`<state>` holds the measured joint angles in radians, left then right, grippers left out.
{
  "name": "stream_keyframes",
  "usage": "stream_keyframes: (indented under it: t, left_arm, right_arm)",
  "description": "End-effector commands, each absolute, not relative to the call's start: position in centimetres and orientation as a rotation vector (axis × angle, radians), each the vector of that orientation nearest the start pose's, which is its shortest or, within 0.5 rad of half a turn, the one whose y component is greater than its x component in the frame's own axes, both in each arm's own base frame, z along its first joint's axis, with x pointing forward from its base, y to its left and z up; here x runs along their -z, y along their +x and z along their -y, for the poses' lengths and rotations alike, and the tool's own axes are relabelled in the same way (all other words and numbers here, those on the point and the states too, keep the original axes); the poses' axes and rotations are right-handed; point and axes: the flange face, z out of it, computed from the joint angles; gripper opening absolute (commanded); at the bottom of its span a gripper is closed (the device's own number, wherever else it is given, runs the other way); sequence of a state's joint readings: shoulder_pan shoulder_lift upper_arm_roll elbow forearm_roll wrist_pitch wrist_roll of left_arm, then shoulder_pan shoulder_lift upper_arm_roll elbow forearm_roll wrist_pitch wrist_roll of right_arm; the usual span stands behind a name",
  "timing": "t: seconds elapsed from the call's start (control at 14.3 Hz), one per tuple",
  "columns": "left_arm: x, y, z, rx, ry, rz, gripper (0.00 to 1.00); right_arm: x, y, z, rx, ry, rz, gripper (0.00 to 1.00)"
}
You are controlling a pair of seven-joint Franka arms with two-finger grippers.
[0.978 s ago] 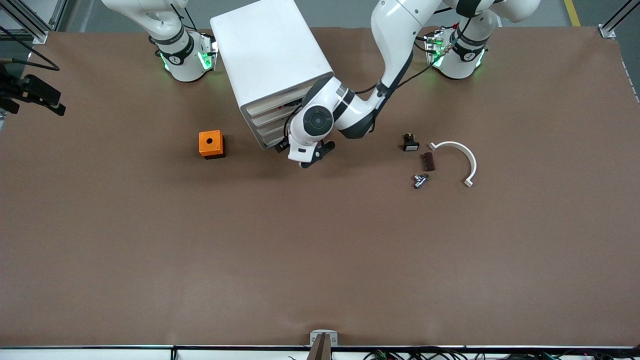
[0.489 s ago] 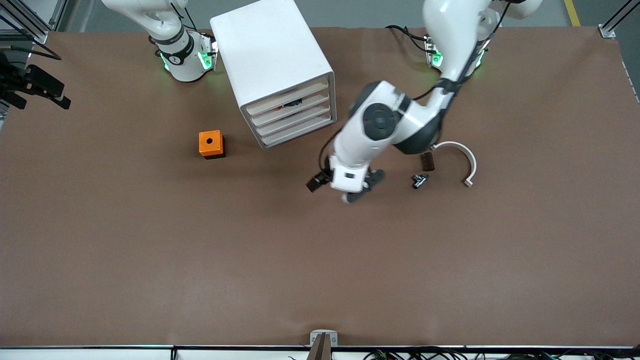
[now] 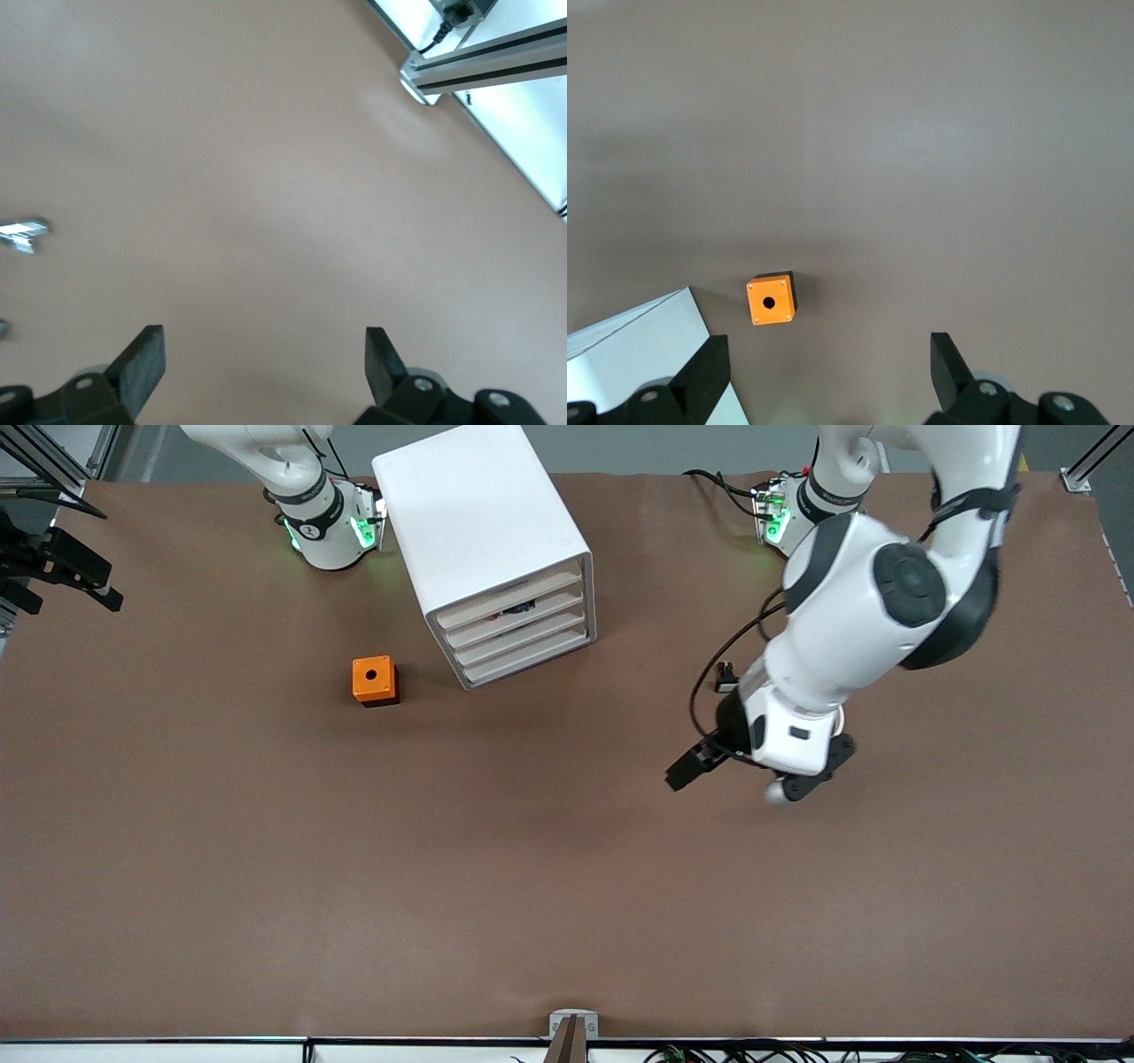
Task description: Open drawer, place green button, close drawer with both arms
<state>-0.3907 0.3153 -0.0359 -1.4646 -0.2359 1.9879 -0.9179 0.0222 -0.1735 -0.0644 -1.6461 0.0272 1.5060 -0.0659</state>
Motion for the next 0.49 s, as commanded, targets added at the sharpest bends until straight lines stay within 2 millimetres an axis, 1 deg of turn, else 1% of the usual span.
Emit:
stream_keyframes:
  t: [0.0, 0.07, 0.14, 0.21, 0.42]
  left_arm:
    - [-55.8, 60.8, 22.7, 0.017, -3.321, 0.758, 0.99]
    - [-56.3, 61.0, 20.3, 0.004, -3.323, 0.694, 0.99]
    - [-56.3, 61.3, 17.9, -0.018, -3.323, 0.631, 0.99]
    - [-56.1, 61.3, 16.1, -0.047, -3.324, 0.564, 0.99]
    - [-56.9, 61.3, 10.5, -0.063, -3.339, 0.402, 0.99]
  right_arm:
    - [-67.8, 48.5, 2.6, 0.080, -3.108, 0.071, 1.00]
    - [-67.7, 48.5, 2.8, 0.073, -3.108, 0.069, 1.00]
    - [-67.6, 48.5, 2.9, 0.068, -3.109, 0.078, 1.00]
    - [-67.6, 48.4, 2.9, 0.062, -3.120, 0.091, 1.00]
    - [-67.3, 48.3, 3.4, 0.035, -3.127, 0.081, 1.00]
